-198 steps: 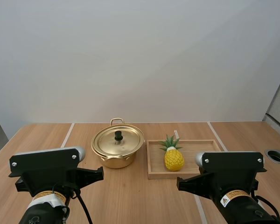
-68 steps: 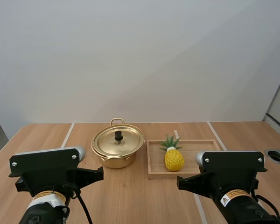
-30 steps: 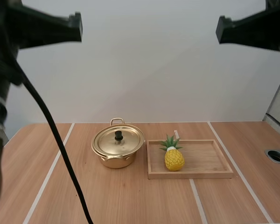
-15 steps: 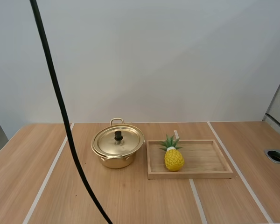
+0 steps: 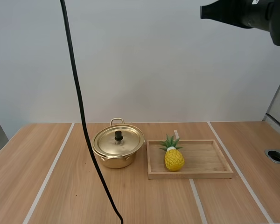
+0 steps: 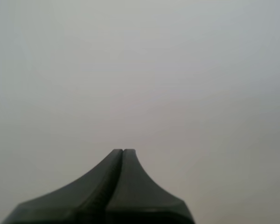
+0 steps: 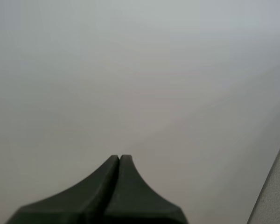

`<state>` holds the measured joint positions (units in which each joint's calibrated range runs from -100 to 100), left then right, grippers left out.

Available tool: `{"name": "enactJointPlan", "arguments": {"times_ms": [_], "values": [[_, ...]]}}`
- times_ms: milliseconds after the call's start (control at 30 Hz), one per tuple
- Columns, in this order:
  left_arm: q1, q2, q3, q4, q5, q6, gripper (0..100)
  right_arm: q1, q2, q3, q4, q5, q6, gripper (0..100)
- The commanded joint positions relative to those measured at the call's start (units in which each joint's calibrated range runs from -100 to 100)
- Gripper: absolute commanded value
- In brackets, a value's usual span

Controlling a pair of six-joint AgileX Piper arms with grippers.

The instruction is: Open the pot, put the pineapple inside, and close it

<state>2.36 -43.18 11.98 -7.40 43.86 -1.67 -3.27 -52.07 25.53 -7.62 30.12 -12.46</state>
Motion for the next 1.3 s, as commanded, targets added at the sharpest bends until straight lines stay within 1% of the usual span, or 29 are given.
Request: {"name": "enactJointPlan", "arguments": {"times_ms": [0, 200, 367, 433, 633, 667, 933, 1267], "values": [[-0.1, 1.8, -0.4, -1.1, -0.5, 0.1, 0, -0.2, 1.0, -0.3, 0.5, -1.3, 0.2, 0], [-0.1, 5.6, -0.4, -2.6, -0.7, 0.6, 0, -0.2, 5.5, -0.3, 0.3, -1.3, 0.2, 0], [-0.19, 8.5, -0.4, -3.7, 4.2, 2.7, 0, -0.2, 8.6, -0.3, 0.0, -1.0, 0.2, 0], [-0.18, 9.4, -0.4, -5.6, 7.6, 4.2, 0, -0.2, 9.6, -0.3, 0.4, -1.0, 0.2, 0], [-0.18, 11.7, -0.4, -14.6, 19.7, 10.6, 0, -0.2, 12.0, -0.3, 0.4, -0.4, 0.2, 0], [-0.18, 12.4, -0.4, -16.0, 23.7, 11.6, 0, -0.2, 12.2, -0.3, 0.4, 0.0, 0.2, 0], [-0.18, 16.7, -0.4, -16.7, 37.0, 12.8, 0, -0.2, 12.2, -0.3, 0.4, 1.0, 0.2, 0], [-0.18, 17.2, -0.4, -17.2, 44.2, 14.8, 0, -0.2, 12.2, -0.3, 0.4, 1.0, 0.2, 0]]}}
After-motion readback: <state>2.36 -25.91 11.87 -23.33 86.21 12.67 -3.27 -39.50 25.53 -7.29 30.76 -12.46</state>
